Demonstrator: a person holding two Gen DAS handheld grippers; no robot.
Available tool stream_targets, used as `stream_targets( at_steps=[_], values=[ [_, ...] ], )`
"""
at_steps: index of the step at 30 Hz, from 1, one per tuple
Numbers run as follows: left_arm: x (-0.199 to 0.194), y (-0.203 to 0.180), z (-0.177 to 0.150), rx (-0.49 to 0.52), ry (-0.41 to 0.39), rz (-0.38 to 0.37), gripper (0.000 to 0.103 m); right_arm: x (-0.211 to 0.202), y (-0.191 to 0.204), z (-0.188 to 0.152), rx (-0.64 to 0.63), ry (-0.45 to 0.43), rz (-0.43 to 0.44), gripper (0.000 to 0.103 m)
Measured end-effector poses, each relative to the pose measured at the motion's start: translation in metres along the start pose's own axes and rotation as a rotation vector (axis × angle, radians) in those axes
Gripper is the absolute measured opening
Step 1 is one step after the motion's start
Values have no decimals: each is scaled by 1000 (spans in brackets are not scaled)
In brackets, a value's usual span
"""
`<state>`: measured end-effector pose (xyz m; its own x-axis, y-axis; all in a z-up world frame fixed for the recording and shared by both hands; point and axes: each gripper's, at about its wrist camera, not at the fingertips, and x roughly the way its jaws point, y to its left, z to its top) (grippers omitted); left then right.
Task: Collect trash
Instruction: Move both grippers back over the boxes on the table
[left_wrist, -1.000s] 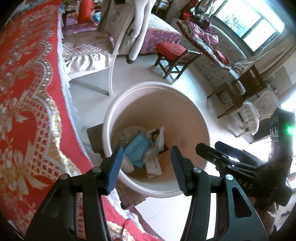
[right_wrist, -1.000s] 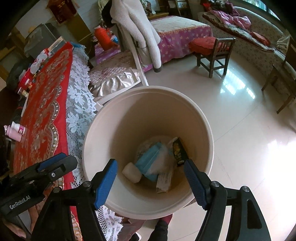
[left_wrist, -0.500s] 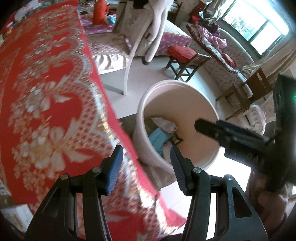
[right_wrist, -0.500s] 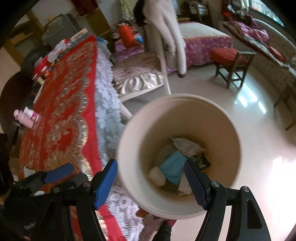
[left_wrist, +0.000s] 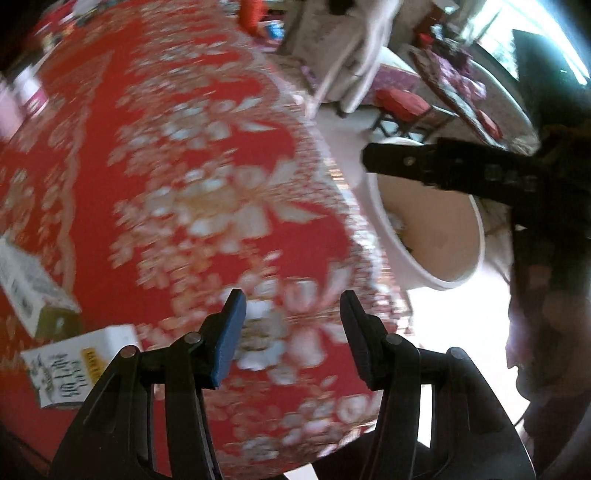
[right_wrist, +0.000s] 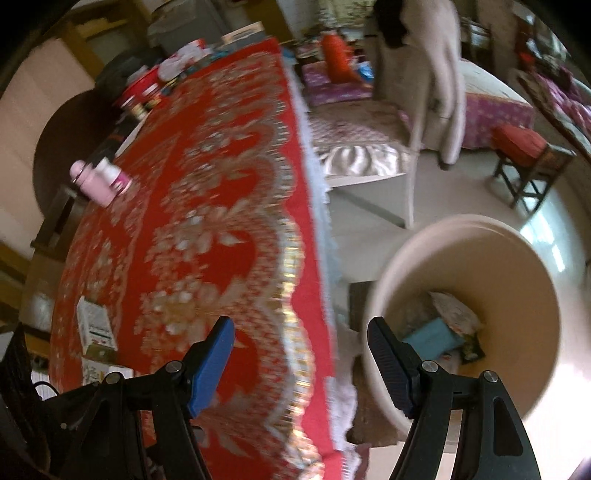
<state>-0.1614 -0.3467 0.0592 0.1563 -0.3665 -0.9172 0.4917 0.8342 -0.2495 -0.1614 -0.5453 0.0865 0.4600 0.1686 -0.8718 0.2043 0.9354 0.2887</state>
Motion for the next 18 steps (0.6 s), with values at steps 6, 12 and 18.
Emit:
stream_targets(
  at_steps=[6, 12, 18],
  values=[
    [-8, 49, -12, -114, 4, 11, 51, 19, 42, 7, -66, 29, 39, 72],
    [-40, 104, -47, -239, -19, 51, 51, 39, 79, 13, -120, 66, 82, 72],
    [-70, 171, -83, -386, -33, 138, 51, 57, 128, 14, -208, 108, 136, 72]
  ],
)
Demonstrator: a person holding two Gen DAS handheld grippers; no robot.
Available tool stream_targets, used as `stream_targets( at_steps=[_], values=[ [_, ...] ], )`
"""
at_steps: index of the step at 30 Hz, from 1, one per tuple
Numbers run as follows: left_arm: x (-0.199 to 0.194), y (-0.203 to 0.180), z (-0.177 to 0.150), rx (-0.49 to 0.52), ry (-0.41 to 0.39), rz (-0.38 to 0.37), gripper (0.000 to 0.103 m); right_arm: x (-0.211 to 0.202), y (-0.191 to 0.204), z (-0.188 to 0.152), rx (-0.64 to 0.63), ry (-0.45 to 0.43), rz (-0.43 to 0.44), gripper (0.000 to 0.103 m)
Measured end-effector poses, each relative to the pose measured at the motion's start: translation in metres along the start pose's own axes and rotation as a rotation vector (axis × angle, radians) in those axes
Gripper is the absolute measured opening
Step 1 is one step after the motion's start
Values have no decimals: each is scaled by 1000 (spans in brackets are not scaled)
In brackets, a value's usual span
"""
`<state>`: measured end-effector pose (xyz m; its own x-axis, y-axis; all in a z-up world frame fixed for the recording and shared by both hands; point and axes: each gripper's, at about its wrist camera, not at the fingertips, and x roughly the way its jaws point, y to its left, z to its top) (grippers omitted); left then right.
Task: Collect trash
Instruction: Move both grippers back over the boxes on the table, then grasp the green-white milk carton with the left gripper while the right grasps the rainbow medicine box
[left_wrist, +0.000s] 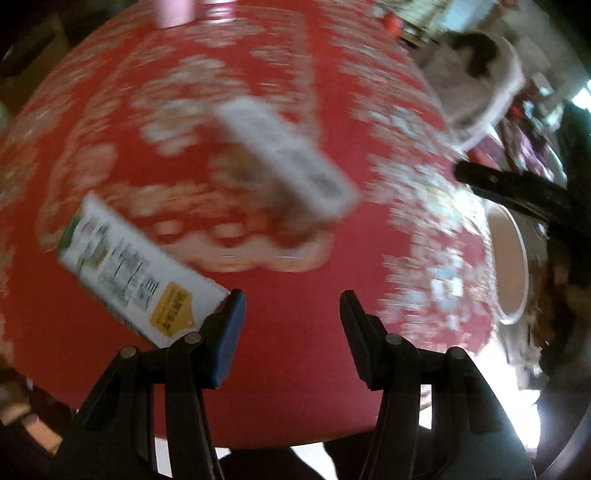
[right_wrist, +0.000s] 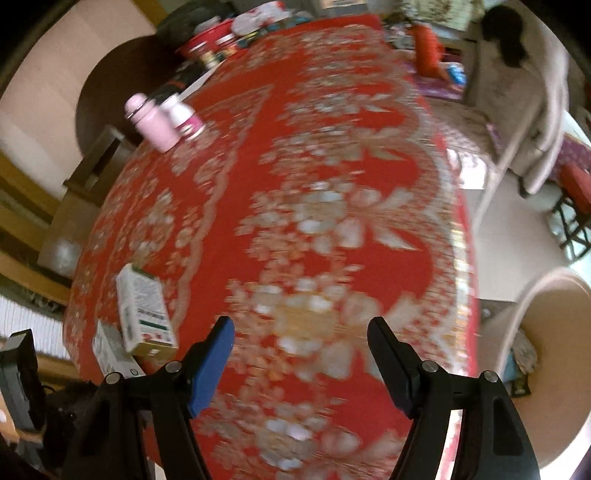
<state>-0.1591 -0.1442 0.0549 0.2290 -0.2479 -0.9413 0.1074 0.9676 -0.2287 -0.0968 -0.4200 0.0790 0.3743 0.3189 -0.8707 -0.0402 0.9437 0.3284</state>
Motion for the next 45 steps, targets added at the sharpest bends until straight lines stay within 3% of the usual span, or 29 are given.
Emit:
stream_targets(
  at_steps=[5, 11, 16, 18, 21, 25, 30, 34, 45],
  values=[
    [-18, 52, -4, -113, -21, 35, 51, 22, 43, 6, -72, 42, 64, 72],
    [-47, 69, -18, -124, -48, 12, 51, 44, 108, 7, -173, 97, 178, 72],
    [-66, 73, -14, -128, -87, 14, 51, 70, 149, 7, -284, 144, 148, 72],
    [-72, 80, -11, -149, -104, 17, 51, 77, 148, 13, -285, 139, 87, 72],
    [-73, 91, -4, -185, -119, 25, 51, 81, 132, 28, -220, 133, 94, 72],
    [-65, 107, 2, -243, -129, 58, 51, 77, 114, 45, -169, 99, 33, 73],
    [-59, 114, 7, -257, -139, 93, 51, 79, 109, 51, -170, 85, -16, 73],
    [-54, 118, 11, -249, -151, 133, 51, 80, 109, 55, -176, 77, -5, 73],
    [-28, 129, 22, -268, -125, 162, 53, 100, 134, 69, -451, 84, 27, 78]
  ],
)
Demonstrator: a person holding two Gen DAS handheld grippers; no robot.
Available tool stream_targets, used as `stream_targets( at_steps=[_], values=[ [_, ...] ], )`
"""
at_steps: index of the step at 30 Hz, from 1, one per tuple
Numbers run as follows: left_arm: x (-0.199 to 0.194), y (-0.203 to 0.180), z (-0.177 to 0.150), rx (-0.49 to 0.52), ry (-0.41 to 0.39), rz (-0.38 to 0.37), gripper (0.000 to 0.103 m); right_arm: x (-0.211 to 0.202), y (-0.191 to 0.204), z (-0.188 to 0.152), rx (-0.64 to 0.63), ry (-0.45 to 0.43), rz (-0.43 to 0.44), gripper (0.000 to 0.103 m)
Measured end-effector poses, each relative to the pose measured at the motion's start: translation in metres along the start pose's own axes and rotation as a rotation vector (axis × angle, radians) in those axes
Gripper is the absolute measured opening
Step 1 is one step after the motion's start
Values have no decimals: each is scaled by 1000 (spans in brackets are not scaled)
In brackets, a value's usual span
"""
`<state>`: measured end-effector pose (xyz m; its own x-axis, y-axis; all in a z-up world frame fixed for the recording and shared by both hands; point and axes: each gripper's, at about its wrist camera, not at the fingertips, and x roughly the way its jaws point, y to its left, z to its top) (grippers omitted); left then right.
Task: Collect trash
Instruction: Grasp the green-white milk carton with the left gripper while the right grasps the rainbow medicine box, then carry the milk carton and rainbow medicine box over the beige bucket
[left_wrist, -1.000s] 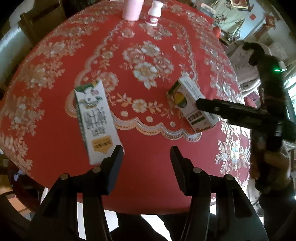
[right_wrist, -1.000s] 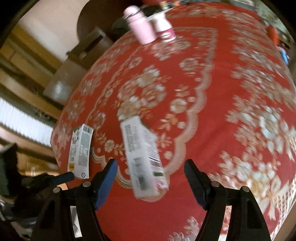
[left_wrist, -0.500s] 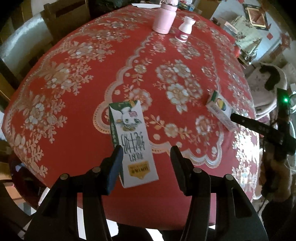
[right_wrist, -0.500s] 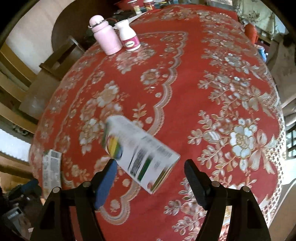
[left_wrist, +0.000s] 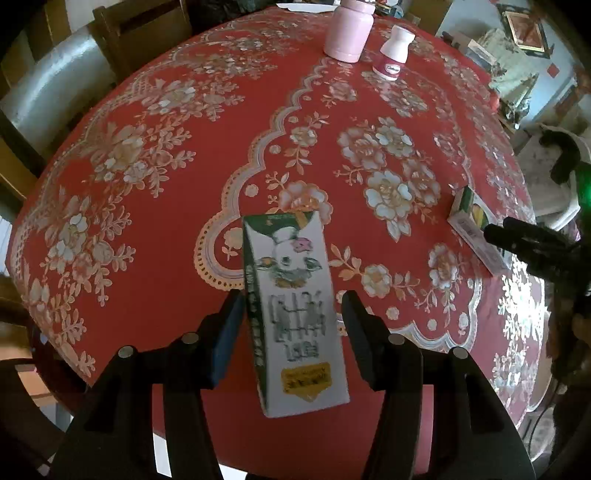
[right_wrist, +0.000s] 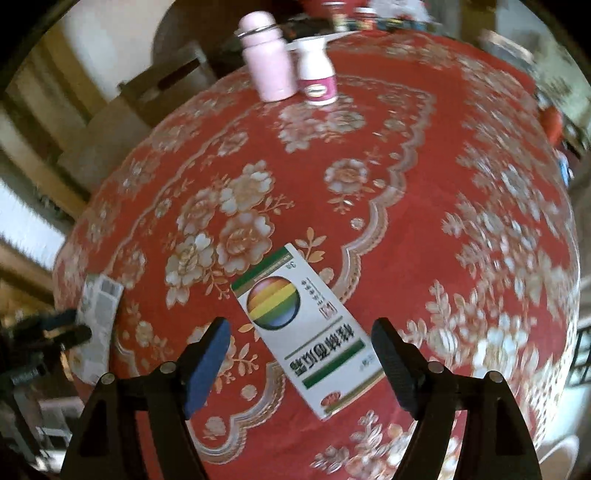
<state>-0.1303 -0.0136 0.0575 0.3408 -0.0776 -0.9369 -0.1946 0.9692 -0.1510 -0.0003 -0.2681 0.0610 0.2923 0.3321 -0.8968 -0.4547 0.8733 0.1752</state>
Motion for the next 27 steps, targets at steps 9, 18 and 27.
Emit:
stream_targets(
  at_steps=[9, 18, 27],
  values=[
    [18, -3, 1, -2, 32, 13, 53, 28, 5, 1, -128, 85, -42, 78],
    [8, -16, 2, 22, -33, 1, 50, 18, 7, -20, -1, 42, -64, 54],
    [-4, -56, 11, 114, -65, -45, 50, -18, 5, -42, 144, -35, -64, 54]
  ],
)
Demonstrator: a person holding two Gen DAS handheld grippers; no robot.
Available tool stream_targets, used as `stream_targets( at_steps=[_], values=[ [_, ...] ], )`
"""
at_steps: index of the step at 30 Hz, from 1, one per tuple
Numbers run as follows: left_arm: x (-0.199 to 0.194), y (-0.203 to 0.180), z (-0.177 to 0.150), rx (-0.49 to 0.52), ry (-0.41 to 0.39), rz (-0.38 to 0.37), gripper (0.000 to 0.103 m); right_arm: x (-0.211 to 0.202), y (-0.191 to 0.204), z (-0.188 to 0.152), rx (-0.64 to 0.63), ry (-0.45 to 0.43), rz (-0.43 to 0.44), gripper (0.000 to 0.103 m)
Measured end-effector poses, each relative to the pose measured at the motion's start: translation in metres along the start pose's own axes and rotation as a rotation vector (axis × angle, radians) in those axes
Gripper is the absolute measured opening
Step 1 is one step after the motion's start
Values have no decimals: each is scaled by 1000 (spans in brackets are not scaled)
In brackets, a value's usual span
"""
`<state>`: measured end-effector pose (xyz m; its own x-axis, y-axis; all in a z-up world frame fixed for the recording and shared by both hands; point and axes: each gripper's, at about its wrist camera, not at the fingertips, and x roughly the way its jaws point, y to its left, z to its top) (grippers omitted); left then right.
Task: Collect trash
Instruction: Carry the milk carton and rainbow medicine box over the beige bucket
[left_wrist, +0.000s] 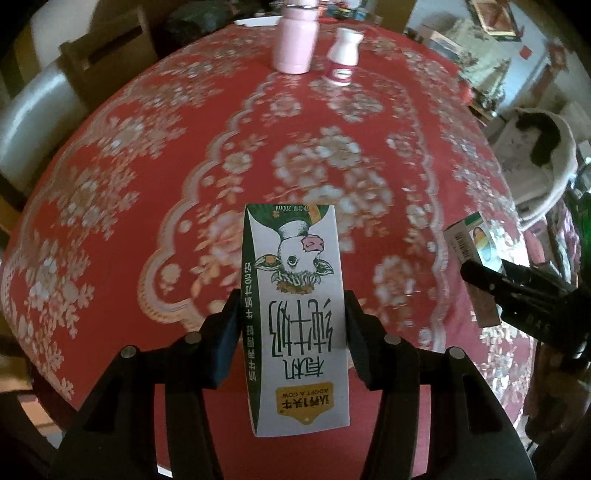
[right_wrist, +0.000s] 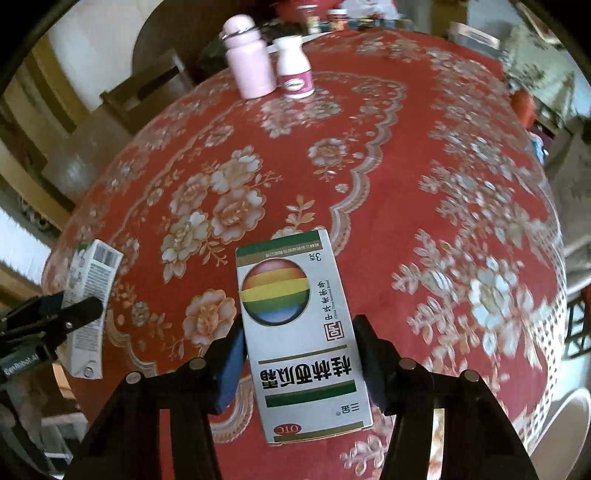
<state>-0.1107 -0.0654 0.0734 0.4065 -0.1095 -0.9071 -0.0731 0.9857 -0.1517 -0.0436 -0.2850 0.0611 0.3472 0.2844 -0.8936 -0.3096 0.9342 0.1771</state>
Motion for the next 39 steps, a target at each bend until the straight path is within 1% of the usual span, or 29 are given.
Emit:
stream_targets(
  at_steps=[4, 7, 12, 20, 25, 31, 36, 39],
  values=[
    [-3, -22, 4, 47, -10, -17, 50, -15, -15, -8, 90, -22, 9, 54],
    [-4, -40, 7, 83, -13, -30, 50, -27, -28, -16, 147, -44, -3, 54],
    [-5, -71, 9, 148, -18, -53, 50, -49, -48, -30, 210, -82, -39, 54],
    [-11, -141, 7, 292, -35, -119, 50, -84, -87, -54, 300, -129, -102, 54],
    [-12, -192, -2, 387, -29, -173, 50, -109, -118, -79, 374, -154, -152, 54],
    [-11, -249, -18, 490, -11, -241, 50, -136, -159, -117, 479, -168, -216, 54],
    [-12, -303, -35, 581, 3, -301, 50, -159, -192, -154, 573, -178, -268, 54],
    [-11, -328, -44, 616, 14, -333, 50, -171, -211, -178, 632, -179, -295, 54]
  ],
)
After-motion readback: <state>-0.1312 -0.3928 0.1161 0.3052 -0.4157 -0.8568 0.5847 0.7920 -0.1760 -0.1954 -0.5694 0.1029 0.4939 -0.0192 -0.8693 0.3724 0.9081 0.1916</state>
